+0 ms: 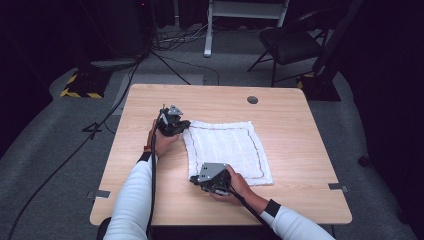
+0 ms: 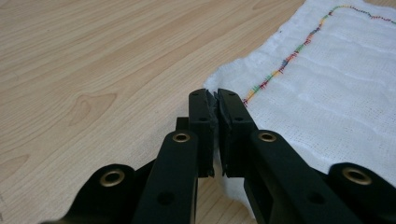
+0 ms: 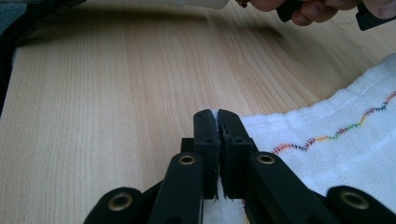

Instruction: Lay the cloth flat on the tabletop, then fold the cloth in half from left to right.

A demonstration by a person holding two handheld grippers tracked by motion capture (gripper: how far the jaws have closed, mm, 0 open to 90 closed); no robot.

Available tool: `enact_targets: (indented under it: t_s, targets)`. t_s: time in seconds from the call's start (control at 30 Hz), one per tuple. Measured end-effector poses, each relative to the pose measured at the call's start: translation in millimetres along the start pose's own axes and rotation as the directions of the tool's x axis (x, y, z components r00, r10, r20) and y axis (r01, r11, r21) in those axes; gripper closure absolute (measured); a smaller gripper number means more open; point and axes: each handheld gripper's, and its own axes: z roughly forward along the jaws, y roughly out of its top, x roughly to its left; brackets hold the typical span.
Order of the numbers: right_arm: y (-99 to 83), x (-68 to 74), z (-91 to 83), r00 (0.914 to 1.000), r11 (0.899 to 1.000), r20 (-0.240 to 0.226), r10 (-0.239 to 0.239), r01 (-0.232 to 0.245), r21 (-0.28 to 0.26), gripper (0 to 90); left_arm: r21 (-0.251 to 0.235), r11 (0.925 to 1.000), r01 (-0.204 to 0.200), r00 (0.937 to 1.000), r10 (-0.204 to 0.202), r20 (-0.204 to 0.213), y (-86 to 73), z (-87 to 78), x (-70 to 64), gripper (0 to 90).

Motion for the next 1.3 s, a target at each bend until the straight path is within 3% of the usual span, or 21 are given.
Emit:
enact_targets:
  t_s: [0.43,0.93,1.3]
  targets:
    - [7.5,5.3,0.5,0.9993,0.999,-0.007,-0.036,0.036,-0.013,87.2,0.002,0.9997,0.023,0.9996,-0.023,-0.017,-7.8,-7.3,2.9,85.0]
    - [13.9,2.8,-15.7,0.9985,0.998,0.026,-0.049,0.051,-0.046,87.2,-0.054,0.9983,0.022,0.9993,-0.023,-0.028,-0.3,-17.3,1.2,85.0]
    - [10.5,-1.4,-38.0,0.9972,0.997,0.068,-0.03,0.035,-0.071,87.2,-0.093,0.995,-0.038,0.9983,0.034,-0.046,19.5,-19.7,-12.1,85.0]
